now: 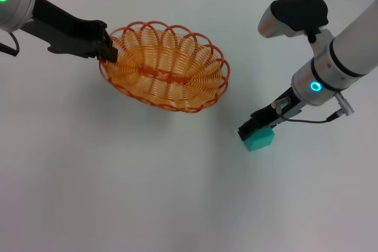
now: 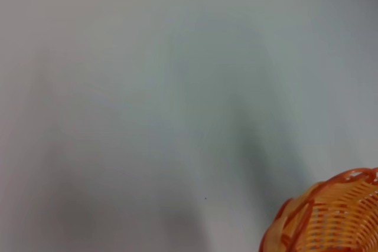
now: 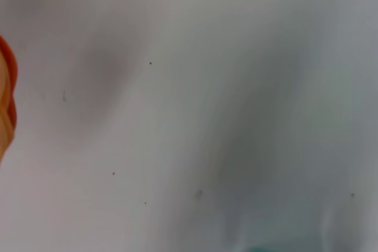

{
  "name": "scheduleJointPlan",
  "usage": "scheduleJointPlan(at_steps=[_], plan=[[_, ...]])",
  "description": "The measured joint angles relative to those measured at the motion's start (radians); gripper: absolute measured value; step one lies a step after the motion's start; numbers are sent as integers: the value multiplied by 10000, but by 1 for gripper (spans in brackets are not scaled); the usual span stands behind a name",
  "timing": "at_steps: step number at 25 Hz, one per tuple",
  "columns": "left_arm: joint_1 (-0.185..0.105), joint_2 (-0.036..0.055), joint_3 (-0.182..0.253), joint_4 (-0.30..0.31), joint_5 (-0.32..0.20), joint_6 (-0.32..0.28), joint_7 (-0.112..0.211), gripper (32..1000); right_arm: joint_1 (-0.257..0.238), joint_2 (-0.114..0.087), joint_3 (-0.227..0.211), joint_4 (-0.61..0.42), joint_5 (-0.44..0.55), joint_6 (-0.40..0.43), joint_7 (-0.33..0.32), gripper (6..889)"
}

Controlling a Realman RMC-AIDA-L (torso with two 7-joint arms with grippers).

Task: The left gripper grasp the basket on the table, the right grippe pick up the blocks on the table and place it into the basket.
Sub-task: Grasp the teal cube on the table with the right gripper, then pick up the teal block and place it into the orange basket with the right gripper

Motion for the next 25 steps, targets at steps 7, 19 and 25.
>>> scheduleJointPlan(at_steps=[7, 19, 25], plan=[[-6, 0, 0, 0, 1, 1, 0, 89, -1, -2, 1, -1, 20, -1, 52, 710], [-2, 9, -28, 0, 0, 0, 0, 84, -1, 5, 0, -24, 6, 5, 112, 566], [131, 29, -72, -93, 2, 30, 72, 84, -585, 63, -387, -1483, -25, 530, 738, 563]])
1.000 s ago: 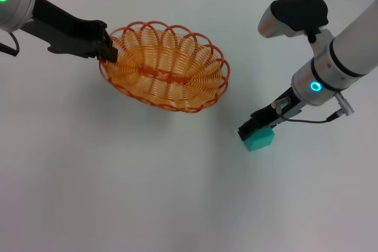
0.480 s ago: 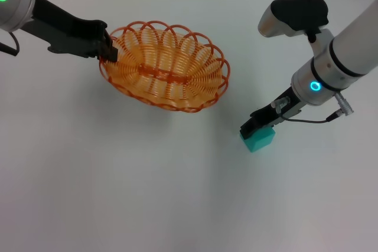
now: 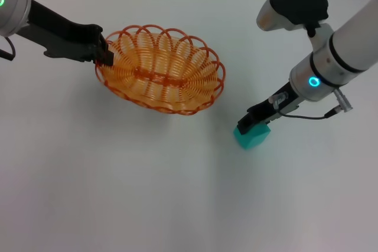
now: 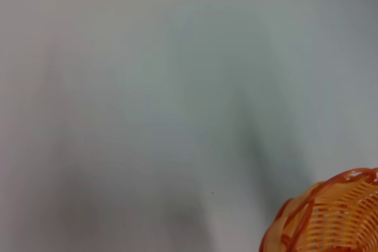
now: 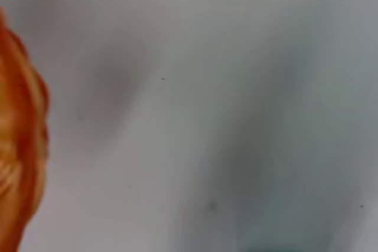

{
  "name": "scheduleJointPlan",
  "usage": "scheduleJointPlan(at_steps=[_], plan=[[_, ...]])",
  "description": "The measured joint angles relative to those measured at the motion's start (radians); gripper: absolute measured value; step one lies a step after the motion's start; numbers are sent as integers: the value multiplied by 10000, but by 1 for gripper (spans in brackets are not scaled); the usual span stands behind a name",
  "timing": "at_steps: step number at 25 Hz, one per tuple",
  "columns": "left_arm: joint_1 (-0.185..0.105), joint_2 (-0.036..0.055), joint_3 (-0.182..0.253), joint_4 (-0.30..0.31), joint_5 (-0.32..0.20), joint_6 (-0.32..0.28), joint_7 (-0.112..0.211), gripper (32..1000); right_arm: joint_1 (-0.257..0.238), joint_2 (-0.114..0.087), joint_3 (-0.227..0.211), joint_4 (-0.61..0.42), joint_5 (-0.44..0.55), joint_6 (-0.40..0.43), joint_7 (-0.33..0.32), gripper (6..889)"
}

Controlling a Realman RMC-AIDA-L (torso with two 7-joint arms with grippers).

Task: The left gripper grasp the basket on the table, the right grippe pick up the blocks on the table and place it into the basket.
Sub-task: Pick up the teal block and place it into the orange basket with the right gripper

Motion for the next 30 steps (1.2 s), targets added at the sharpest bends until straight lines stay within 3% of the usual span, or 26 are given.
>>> scheduleJointPlan(at_steps=[1, 2, 5, 12, 15, 22, 25, 30], plan=[[1, 2, -4, -18, -1, 6, 1, 84, -521, -20, -487, -1183, -2, 288, 465, 563], [6, 2, -12, -24, -1, 13, 2, 84, -776, -37, -705, -1732, -5, 403, 686, 562], [50, 9, -20, -32, -1, 53, 4, 84, -1127, -61, -972, -2579, -18, 604, 1008, 561], [109, 18, -21, -32, -1, 88, 6, 84, -1692, -92, -915, -4049, -32, 1166, 1412, 520], [113, 18, -21, -39, -2, 88, 6, 84, -2129, -237, -539, -4869, -154, 1351, 1587, 521], [131, 17, -21, -46, -2, 113, 24, 85, -3183, -420, 1233, -8145, -717, 2062, 1780, 521], [139, 17, -29, -45, -3, 112, 33, 85, -3267, -424, 1417, -9313, -767, 2321, 1786, 522], [125, 17, -37, -45, -2, 120, 38, 85, -3161, -429, 1282, -11026, -744, 2839, 1723, 522]])
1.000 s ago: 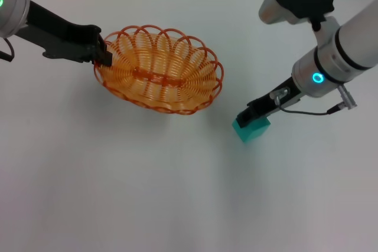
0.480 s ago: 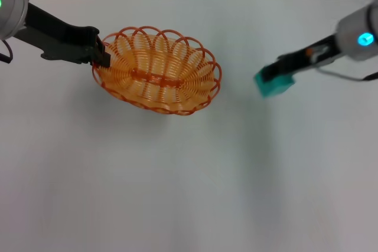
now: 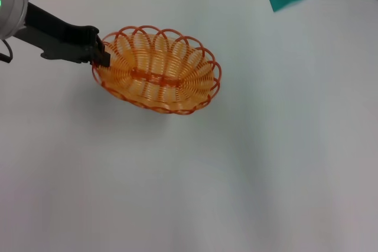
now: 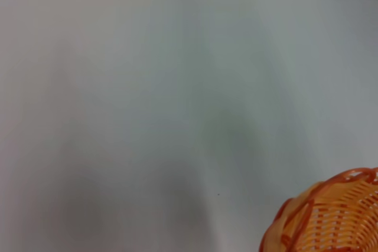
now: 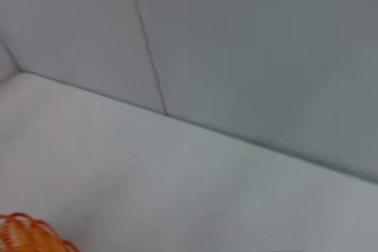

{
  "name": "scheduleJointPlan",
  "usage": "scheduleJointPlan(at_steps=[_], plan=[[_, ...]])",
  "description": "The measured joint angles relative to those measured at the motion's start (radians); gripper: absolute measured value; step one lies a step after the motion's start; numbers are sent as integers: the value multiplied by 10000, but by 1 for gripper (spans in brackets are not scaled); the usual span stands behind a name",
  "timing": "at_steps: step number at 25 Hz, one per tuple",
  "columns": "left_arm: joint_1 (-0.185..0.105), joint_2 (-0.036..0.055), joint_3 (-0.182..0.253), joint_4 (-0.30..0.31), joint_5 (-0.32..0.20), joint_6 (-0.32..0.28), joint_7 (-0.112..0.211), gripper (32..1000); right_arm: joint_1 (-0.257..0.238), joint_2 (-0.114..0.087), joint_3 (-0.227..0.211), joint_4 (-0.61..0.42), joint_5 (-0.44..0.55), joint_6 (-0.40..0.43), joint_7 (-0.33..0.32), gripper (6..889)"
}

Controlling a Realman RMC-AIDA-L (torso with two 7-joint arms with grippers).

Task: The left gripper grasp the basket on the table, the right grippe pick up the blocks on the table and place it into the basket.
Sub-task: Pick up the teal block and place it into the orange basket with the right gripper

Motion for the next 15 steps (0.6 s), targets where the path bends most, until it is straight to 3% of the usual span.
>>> scheduleJointPlan(at_steps=[6, 15], plan=[[-61, 0, 2, -8, 0, 5, -1, 85, 610, 45, -739, -675, 251, 648, -471, 523], [-105, 0, 1, -15, -4, 3, -35, 85, 1541, 141, -1820, 309, 1224, 788, -1225, 524]])
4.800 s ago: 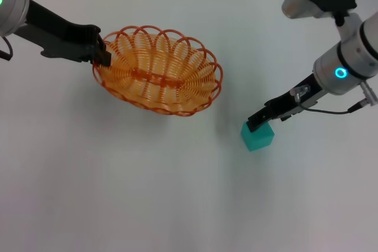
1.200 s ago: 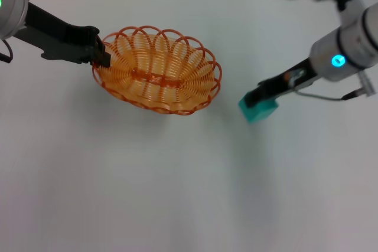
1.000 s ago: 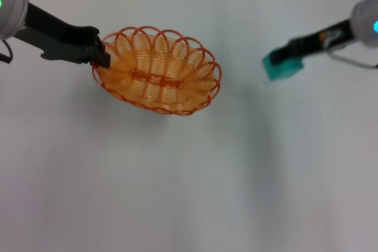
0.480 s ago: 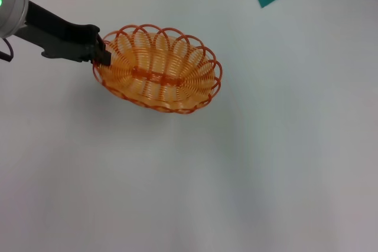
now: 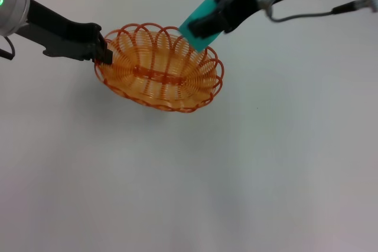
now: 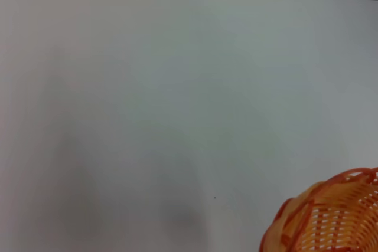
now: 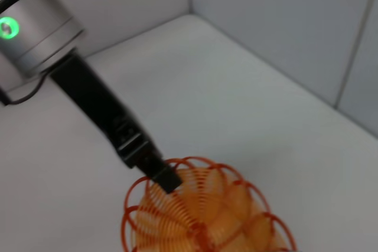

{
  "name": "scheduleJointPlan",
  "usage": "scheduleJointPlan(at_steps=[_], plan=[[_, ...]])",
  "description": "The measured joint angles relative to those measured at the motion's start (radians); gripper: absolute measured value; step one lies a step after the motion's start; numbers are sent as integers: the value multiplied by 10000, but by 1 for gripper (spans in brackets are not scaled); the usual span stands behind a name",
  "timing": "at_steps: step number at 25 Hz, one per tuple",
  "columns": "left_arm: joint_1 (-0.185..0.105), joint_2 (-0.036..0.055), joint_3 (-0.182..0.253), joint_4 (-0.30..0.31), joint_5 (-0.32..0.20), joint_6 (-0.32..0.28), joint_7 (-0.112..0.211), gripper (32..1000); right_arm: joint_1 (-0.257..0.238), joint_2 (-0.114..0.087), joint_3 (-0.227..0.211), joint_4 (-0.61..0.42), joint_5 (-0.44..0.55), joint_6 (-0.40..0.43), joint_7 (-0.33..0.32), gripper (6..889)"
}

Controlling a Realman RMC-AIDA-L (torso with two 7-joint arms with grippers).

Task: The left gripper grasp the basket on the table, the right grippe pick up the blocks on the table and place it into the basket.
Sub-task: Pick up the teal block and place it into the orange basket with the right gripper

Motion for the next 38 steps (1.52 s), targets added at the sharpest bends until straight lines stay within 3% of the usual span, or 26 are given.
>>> scheduleJointPlan(at_steps=[6, 11, 38], plan=[[-39, 0, 0, 0, -10, 1, -10, 85, 747, 166, -295, 1685, 82, -179, -459, 524], [-62, 0, 0, 0, -12, 15, -13, 84, 1295, 180, -493, 2777, 107, -416, -691, 525], [-114, 0, 0, -123, -11, 78, 1, 85, 1593, 206, -624, 3548, 558, -752, -1118, 528]])
